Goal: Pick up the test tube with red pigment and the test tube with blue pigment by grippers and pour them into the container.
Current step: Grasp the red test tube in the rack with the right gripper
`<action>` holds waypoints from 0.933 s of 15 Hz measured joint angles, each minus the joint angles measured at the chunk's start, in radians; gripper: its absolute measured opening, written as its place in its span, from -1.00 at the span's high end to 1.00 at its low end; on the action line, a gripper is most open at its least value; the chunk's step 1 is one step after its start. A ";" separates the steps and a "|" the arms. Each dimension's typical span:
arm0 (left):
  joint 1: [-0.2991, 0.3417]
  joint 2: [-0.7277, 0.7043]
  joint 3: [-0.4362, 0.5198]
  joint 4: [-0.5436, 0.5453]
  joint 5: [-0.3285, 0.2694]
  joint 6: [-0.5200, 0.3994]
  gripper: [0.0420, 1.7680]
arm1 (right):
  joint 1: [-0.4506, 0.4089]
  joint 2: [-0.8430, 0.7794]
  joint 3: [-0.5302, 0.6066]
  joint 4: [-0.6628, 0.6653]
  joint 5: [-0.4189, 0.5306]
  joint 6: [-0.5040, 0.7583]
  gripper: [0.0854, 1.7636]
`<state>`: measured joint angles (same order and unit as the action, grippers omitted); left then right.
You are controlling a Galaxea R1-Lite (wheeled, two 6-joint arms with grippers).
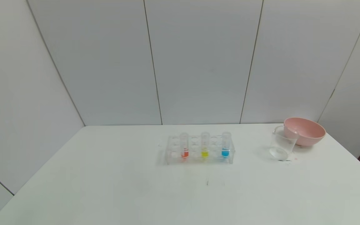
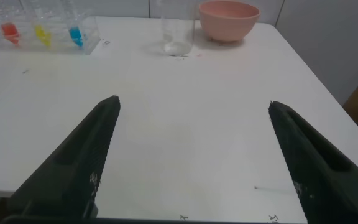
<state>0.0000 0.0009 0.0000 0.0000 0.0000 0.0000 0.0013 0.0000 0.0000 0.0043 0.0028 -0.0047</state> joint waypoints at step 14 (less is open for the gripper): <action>0.000 0.000 0.000 0.000 0.000 0.000 -1.00 | -0.001 0.000 0.000 -0.004 0.000 0.001 -0.94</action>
<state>0.0000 0.0009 0.0000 0.0000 0.0000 0.0000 0.0000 0.0000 0.0000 0.0000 0.0023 -0.0038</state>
